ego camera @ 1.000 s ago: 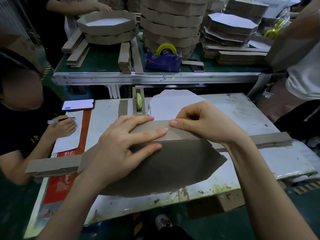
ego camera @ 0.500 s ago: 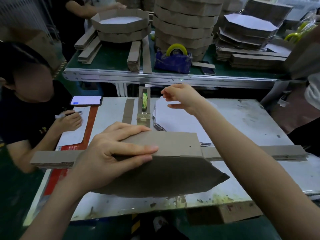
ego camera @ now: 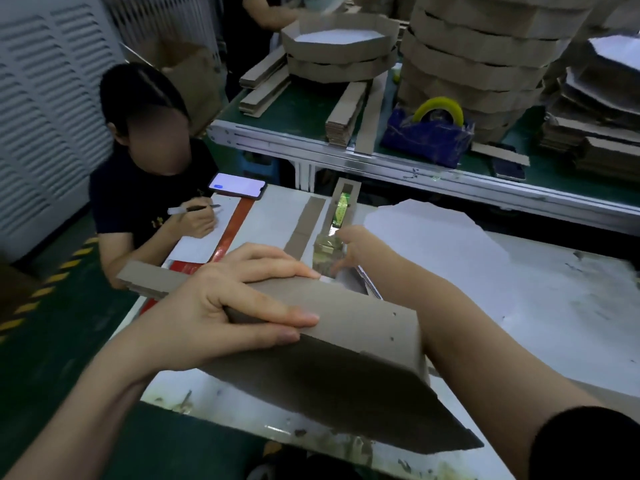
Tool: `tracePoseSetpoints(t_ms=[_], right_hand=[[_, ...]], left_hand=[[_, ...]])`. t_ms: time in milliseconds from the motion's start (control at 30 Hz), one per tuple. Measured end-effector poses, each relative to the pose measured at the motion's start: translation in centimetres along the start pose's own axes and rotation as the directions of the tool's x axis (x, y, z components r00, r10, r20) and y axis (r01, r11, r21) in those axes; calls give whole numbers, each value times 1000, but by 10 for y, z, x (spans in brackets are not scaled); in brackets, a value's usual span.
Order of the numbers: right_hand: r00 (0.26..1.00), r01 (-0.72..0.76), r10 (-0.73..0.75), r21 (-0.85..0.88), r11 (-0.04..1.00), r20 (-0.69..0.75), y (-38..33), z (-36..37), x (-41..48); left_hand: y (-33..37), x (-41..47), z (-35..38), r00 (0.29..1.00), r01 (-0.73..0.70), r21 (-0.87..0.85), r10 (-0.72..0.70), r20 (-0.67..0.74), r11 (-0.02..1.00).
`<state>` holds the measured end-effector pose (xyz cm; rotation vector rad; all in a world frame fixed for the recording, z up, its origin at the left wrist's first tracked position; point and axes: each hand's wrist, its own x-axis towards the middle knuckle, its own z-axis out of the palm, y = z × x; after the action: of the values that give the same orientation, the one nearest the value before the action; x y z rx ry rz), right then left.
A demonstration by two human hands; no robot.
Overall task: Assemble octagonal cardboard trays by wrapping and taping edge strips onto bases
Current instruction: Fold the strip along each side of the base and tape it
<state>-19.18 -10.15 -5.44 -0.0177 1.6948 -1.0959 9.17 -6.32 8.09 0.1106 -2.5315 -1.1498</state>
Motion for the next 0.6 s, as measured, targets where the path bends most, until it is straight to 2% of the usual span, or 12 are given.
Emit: tracePoseSetpoints(t_ms=[133, 233, 333, 400, 500, 600], right_hand=[[997, -40, 44, 59, 997, -65, 0, 8, 12], [984, 57, -47, 49, 997, -174, 4, 13, 16], [974, 130, -82, 219, 967, -212, 10, 13, 11], [965, 179, -117, 260, 949, -235, 7, 14, 10], [957, 223, -158, 268, 937, -244, 13, 15, 0], [940, 277, -222, 198, 940, -260, 33, 17, -6]], left_hand=[[1, 3, 0, 999, 34, -1, -34, -8, 999], [1, 4, 1, 999, 45, 3, -45, -9, 999], [0, 6, 1, 999, 50, 3, -50, -12, 999], [0, 8, 2, 998, 53, 1, -53, -21, 999], [0, 12, 3, 998, 63, -5, -63, -29, 998], [0, 16, 3, 997, 62, -15, -63, -37, 998]])
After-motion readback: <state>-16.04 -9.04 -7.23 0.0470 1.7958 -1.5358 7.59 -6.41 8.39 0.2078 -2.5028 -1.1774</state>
